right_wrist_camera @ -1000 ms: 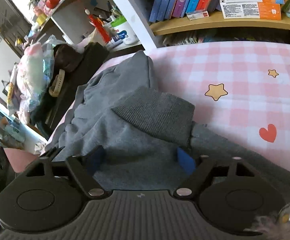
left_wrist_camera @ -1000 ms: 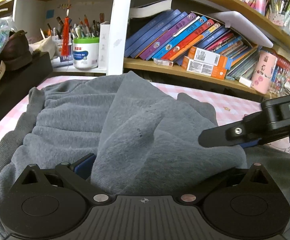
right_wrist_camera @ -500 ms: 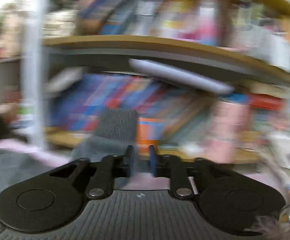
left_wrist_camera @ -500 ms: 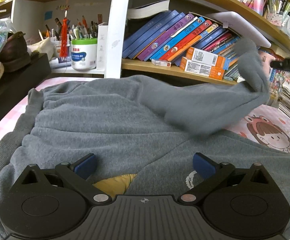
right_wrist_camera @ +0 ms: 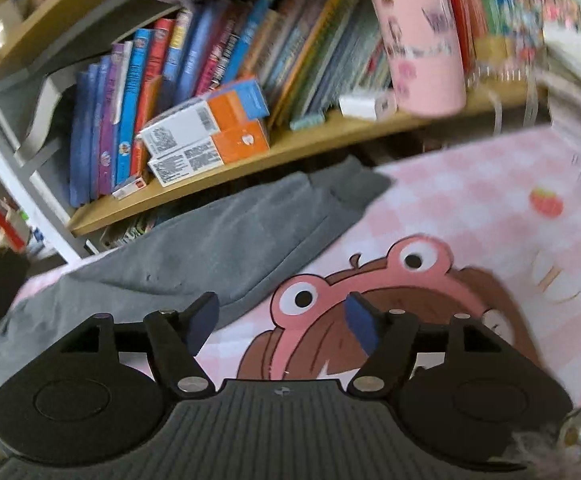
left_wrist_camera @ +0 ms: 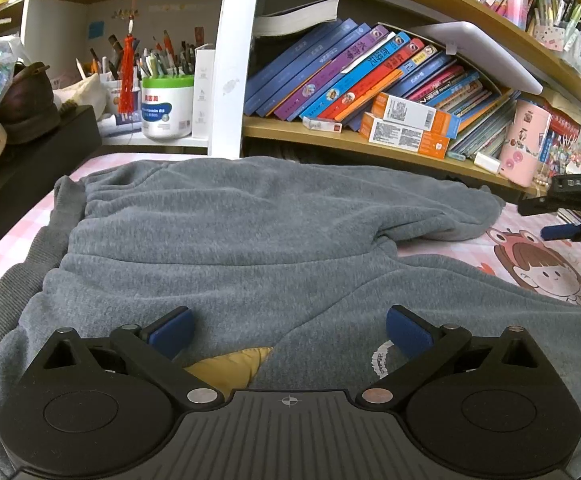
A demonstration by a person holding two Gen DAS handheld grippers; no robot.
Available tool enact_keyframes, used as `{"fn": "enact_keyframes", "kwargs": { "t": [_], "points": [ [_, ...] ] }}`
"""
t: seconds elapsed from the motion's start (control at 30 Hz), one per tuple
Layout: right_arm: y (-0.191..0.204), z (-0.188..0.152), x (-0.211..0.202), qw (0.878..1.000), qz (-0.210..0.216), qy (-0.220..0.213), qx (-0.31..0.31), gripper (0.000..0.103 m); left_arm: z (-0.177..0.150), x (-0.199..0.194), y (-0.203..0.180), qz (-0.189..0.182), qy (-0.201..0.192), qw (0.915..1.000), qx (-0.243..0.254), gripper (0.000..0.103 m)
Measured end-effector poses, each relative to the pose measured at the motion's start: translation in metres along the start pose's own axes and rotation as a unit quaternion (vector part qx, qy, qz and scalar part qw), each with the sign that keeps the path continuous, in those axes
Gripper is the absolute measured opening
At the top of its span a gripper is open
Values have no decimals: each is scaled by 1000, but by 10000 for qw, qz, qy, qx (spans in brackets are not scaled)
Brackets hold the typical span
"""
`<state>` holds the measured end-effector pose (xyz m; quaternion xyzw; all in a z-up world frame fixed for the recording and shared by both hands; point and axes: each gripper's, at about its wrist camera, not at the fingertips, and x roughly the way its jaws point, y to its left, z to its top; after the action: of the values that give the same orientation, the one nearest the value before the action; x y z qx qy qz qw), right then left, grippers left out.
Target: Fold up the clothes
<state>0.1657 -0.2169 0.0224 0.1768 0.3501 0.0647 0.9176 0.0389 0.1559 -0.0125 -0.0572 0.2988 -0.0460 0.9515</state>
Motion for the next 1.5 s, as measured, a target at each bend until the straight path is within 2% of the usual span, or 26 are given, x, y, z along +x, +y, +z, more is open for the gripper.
{"fn": "enact_keyframes", "kwargs": {
  "t": [0.07,0.13,0.2,0.3,0.4,0.53,0.63,0.83,1.0,1.13,1.2,1.37,1.5],
  "points": [
    [-5,2,11,9995,15,62,325,66,0,0,0,-2,-1,10000,5,103],
    [-7,6,22,9986,10,83,517,57,0,0,0,-3,2,10000,10,103],
    [3,13,32,9995,-241,-49,178,50,0,0,0,-6,8,10000,3,103],
    [24,19,48,9968,-537,-289,-518,50,1,0,0,-18,15,10000,-5,103],
    [42,18,66,9920,-619,-184,-1086,50,1,1,1,-41,36,10000,-27,103],
    [54,5,79,9744,-960,-110,-2029,51,1,1,1,-57,32,10000,-47,103],
    [45,9,74,9727,-1140,5,-2021,50,0,0,0,-94,12,10000,-16,103],
    [15,5,50,9812,-973,214,-1650,50,-2,-4,-7,-310,-24,9993,211,103],
    [0,-8,26,9822,-924,261,-1613,51,-3,-3,-9,-410,-17,9987,296,103],
    [-8,-12,14,9832,-991,403,-1480,58,-3,-2,-8,-422,-5,9988,262,103],
    [-9,-15,6,9839,-950,490,-1436,58,-3,-2,-9,-424,-7,9988,262,103],
    [-16,-29,-54,9853,-696,-24,-1558,58,-3,-2,-7,-425,-4,9988,240,103],
    [-21,-58,-110,9725,-788,-322,-2169,59,-3,-2,-7,-418,-24,9988,249,103]
  ]
}}
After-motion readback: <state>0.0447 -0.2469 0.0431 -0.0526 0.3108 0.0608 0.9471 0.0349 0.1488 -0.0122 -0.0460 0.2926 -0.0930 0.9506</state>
